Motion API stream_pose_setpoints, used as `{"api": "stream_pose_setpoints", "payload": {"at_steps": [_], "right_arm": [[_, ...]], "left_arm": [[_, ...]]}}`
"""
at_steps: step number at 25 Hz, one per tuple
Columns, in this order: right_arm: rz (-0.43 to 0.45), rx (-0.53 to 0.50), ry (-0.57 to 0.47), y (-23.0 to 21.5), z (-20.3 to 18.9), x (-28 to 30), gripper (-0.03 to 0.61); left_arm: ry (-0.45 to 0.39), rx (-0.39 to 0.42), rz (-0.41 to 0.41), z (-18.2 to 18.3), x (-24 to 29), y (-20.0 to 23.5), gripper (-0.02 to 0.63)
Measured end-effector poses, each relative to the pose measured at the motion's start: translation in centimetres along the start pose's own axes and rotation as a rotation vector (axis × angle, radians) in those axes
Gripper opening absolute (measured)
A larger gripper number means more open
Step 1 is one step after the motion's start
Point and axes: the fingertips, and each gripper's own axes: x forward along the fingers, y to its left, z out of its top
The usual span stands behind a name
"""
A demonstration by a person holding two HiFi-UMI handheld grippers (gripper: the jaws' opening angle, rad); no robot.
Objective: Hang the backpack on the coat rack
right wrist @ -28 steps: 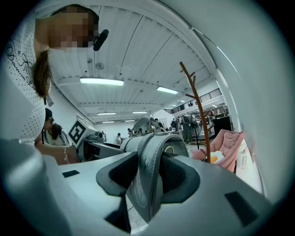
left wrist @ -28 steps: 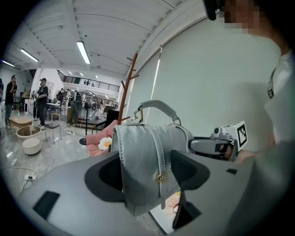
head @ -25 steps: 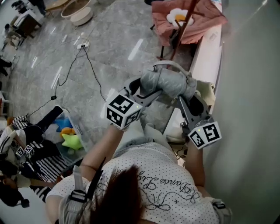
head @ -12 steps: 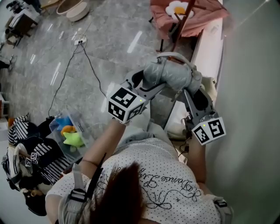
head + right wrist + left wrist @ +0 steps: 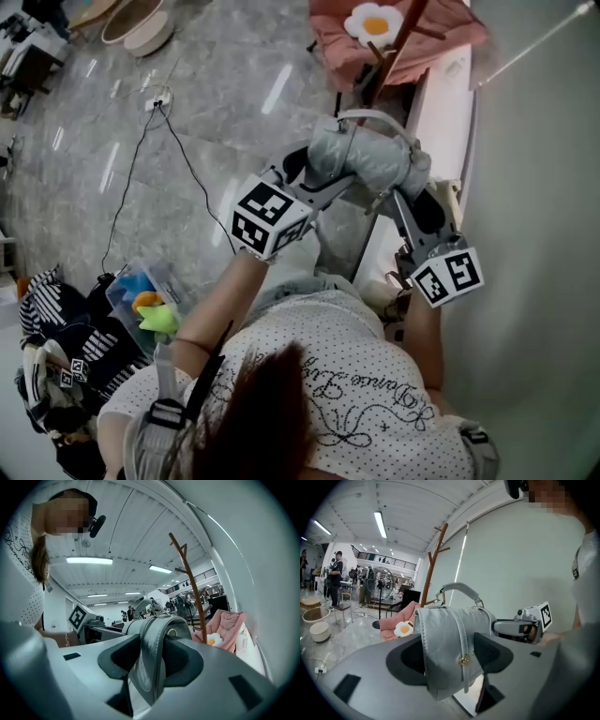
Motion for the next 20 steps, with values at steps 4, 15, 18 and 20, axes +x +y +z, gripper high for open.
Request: {"api": "stream_pose_setpoints", "payload": {"at_steps": [4,15,18,20], "right_arm": [[-0.012,0.004,-0.009,-5.2,-1.3,7.0,0.153],[-0.071,0.095,0.02,-18.3,-8.3,19.8,0.153],[-0.067,0.092,0.032,-18.4,-8.9,19.8,0.153],[-0.065,0.094,0.038,-18.6,-9.1,19.7,0.153]], "left_arm": [[0.003,0.009,-0.006,-0.2,5.2,7.2,0.295],[0.1,0.005,-0.065,-4.1,19.1,21.0,0.295],[0.102,-0.001,-0.067,-4.8,19.3,21.1,0.296],[0.105,-0.01,-0.067,-5.1,19.6,21.0,0.296]]}}
